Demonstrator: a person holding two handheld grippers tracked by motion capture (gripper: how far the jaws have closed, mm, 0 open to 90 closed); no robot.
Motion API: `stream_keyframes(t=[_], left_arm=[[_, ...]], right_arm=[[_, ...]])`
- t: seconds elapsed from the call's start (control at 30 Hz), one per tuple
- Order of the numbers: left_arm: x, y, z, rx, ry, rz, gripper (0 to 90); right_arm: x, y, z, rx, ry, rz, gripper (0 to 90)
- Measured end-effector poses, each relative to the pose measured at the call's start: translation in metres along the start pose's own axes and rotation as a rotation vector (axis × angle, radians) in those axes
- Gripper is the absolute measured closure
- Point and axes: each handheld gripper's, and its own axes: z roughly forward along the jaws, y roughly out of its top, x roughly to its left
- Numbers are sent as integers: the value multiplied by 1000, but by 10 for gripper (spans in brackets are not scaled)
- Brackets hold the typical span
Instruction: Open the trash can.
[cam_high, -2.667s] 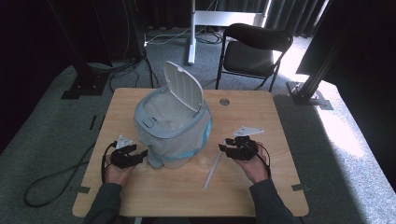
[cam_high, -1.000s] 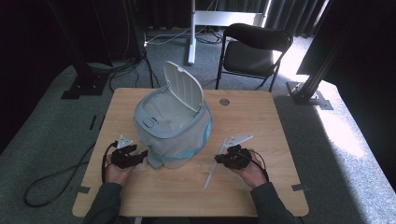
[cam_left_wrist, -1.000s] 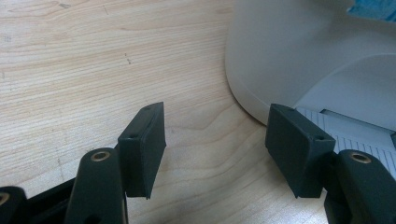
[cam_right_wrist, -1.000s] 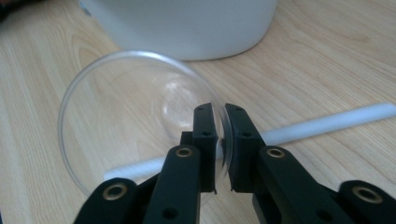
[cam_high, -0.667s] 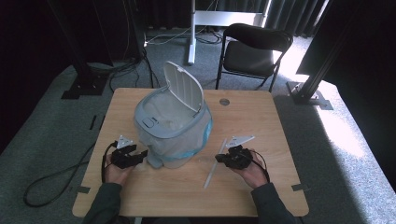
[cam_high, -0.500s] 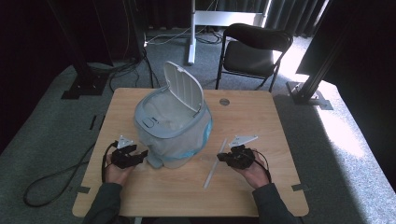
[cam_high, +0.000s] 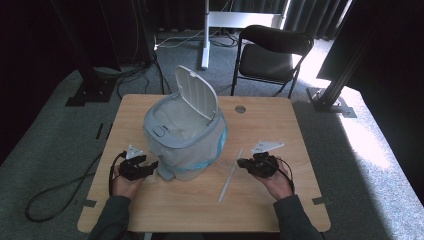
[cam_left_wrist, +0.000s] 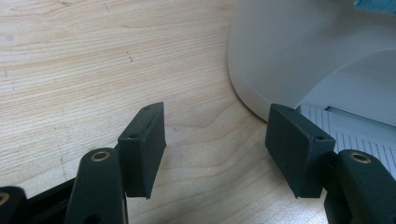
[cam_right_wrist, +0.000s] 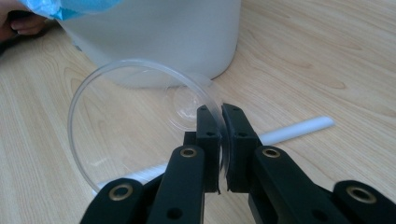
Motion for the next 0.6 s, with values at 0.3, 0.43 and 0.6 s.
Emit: stream_keyframes(t=[0.3,0.43,0.6], left_arm=[[3,-1,2,10,1,-8,383],[4,-1,2,9,4,-14,383],[5,-2,2,13,5,-19,383]], right_arm=[[-3,2,-9,-22,-13,7,861],[-5,3,-12,-27,-18,12,861],[-6,5,-16,-36,-21,8,861]])
